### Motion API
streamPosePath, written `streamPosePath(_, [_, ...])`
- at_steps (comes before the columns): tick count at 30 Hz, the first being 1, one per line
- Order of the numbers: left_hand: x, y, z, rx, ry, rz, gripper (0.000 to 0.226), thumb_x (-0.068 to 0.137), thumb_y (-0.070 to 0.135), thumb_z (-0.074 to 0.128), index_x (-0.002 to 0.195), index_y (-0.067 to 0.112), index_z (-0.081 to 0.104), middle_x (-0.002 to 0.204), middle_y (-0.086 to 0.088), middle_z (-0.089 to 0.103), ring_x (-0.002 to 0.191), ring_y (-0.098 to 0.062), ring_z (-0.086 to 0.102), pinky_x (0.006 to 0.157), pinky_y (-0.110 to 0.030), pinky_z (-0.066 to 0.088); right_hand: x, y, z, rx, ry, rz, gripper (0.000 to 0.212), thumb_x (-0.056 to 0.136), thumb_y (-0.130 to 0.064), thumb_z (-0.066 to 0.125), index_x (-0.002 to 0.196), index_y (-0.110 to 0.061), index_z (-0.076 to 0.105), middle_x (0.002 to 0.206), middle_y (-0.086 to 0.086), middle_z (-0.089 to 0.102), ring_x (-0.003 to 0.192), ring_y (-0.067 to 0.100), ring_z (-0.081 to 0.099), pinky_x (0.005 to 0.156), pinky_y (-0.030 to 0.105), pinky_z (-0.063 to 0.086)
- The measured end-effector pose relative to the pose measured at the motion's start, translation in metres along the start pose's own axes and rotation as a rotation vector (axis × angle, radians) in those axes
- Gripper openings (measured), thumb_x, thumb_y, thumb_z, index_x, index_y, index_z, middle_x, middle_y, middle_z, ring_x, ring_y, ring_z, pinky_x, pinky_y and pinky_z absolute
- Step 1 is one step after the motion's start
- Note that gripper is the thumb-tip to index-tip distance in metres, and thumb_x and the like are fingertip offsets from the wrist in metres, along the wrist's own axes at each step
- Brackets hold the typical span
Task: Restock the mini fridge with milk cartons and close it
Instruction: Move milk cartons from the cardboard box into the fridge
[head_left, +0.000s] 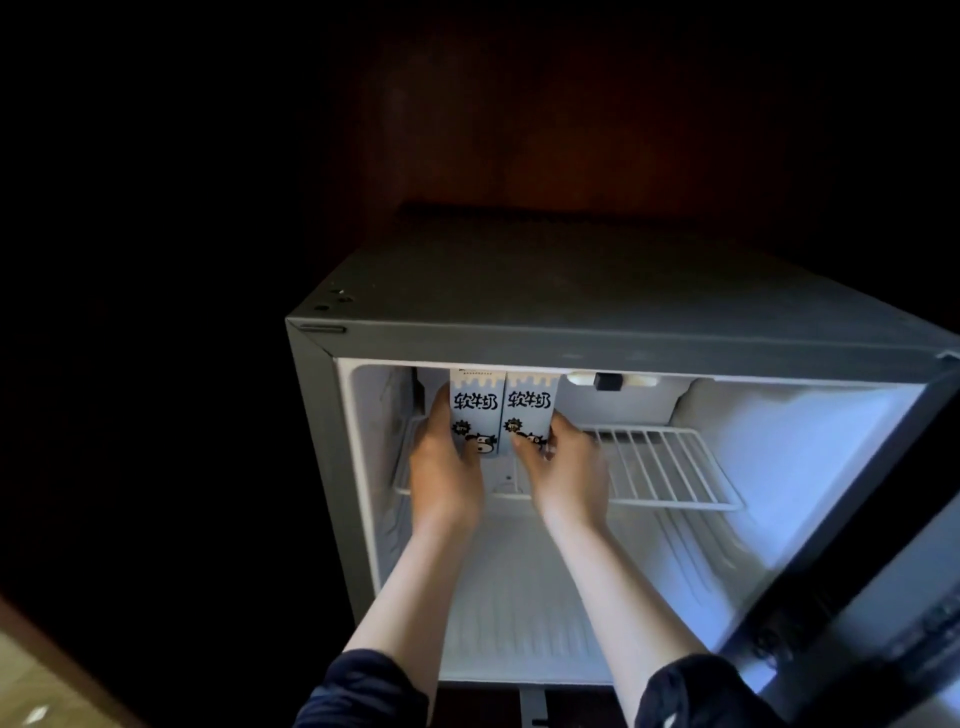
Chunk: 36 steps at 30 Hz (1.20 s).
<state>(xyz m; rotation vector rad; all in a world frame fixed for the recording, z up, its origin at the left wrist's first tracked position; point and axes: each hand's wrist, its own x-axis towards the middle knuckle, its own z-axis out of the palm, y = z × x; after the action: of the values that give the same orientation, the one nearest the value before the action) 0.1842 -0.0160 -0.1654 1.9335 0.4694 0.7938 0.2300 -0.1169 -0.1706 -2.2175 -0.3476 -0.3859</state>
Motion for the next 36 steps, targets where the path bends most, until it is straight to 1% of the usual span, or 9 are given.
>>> streamPosePath(5, [0.008, -0.005, 0.004, 0.122, 0.033, -0.007, 0.042, 0.086, -0.003, 0.046, 0.125, 0.013, 0.052, 0.105, -0.011, 0.067, 0.094, -0.026, 0.062, 0.069, -0.023, 0.037, 0.006, 0.001, 0.007, -0.034, 0.008, 0.048, 0.024, 0.088, -0.036, 0.062, 0.103, -0.017, 0.064, 0.099, 0.004, 0.071, 0.094, 0.023, 0.063, 0.071, 0.031, 0.051])
streamPosePath(12, [0.01, -0.006, 0.007, 0.168, 0.054, -0.026, 0.027, 0.085, -0.003, 0.049, 0.109, 0.005, 0.057, 0.098, -0.014, 0.066, 0.092, -0.029, 0.062, 0.067, -0.024, 0.038, 0.008, 0.003, 0.006, -0.049, 0.004, 0.069, 0.021, 0.086, -0.034, 0.064, 0.093, -0.014, 0.065, 0.088, 0.007, 0.068, 0.087, 0.027, 0.061, 0.062, 0.028, 0.037])
streamPosePath(16, [0.005, -0.005, 0.003, 0.234, -0.013, -0.033, 0.013, 0.087, 0.006, 0.057, 0.099, -0.001, 0.056, 0.099, -0.018, 0.063, 0.093, -0.032, 0.06, 0.061, -0.023, 0.027, 0.005, 0.003, 0.003, -0.065, -0.039, 0.066, 0.022, 0.086, -0.03, 0.064, 0.094, -0.009, 0.064, 0.092, 0.012, 0.069, 0.091, 0.032, 0.06, 0.064, 0.028, 0.034])
streamPosePath(17, [0.003, -0.005, 0.002, 0.244, -0.032, -0.052, 0.016, 0.087, 0.008, 0.058, 0.1, -0.001, 0.056, 0.103, -0.018, 0.063, 0.097, -0.032, 0.06, 0.062, -0.023, 0.028, 0.004, 0.002, 0.002, -0.06, -0.053, 0.065, 0.023, 0.087, -0.029, 0.064, 0.094, -0.007, 0.064, 0.094, 0.013, 0.069, 0.092, 0.032, 0.06, 0.065, 0.029, 0.035])
streamPosePath(20, [-0.004, -0.003, -0.008, 0.255, -0.115, -0.105, 0.029, 0.088, 0.014, 0.059, 0.113, 0.001, 0.053, 0.117, -0.016, 0.061, 0.11, -0.031, 0.057, 0.082, -0.028, 0.04, -0.004, 0.001, -0.004, -0.016, -0.076, 0.085, 0.026, 0.09, -0.027, 0.061, 0.101, -0.004, 0.064, 0.099, 0.015, 0.069, 0.09, 0.027, 0.06, 0.069, 0.031, 0.042])
streamPosePath(25, [-0.02, 0.003, -0.043, 0.32, -0.322, -0.044, 0.037, 0.092, 0.022, 0.055, 0.126, 0.008, 0.053, 0.128, -0.014, 0.058, 0.118, -0.028, 0.054, 0.09, -0.026, 0.041, -0.032, -0.008, -0.028, -0.017, -0.064, 0.02, 0.017, 0.09, -0.02, 0.06, 0.098, -0.008, 0.069, 0.091, 0.011, 0.073, 0.085, 0.03, 0.066, 0.073, 0.036, 0.053])
streamPosePath(30, [-0.05, 0.009, -0.096, 0.441, -0.554, 0.029, 0.024, 0.092, 0.026, 0.053, 0.109, 0.012, 0.063, 0.107, -0.007, 0.067, 0.1, -0.023, 0.062, 0.071, -0.02, 0.039, -0.061, -0.037, -0.054, -0.118, -0.222, -0.078, 0.017, 0.09, -0.032, 0.059, 0.084, -0.02, 0.07, 0.081, -0.005, 0.072, 0.077, 0.02, 0.066, 0.067, 0.032, 0.054])
streamPosePath(33, [-0.068, 0.011, -0.136, 0.503, -0.655, 0.015, 0.026, 0.093, 0.031, 0.051, 0.106, 0.012, 0.064, 0.103, -0.004, 0.067, 0.097, -0.019, 0.062, 0.078, -0.021, 0.043, -0.084, -0.06, -0.066, -0.176, -0.383, -0.14, 0.02, 0.089, -0.038, 0.058, 0.085, -0.023, 0.069, 0.082, -0.009, 0.07, 0.08, 0.017, 0.063, 0.064, 0.026, 0.046])
streamPosePath(36, [-0.089, 0.012, -0.178, 0.548, -0.706, -0.067, 0.03, 0.094, 0.035, 0.05, 0.111, 0.015, 0.063, 0.11, -0.003, 0.066, 0.102, -0.017, 0.061, 0.093, -0.031, 0.048, -0.109, -0.088, -0.072, -0.243, -0.551, -0.221, 0.017, 0.09, -0.039, 0.056, 0.087, -0.026, 0.068, 0.078, -0.015, 0.062, 0.08, 0.012, 0.059, 0.062, 0.024, 0.04])
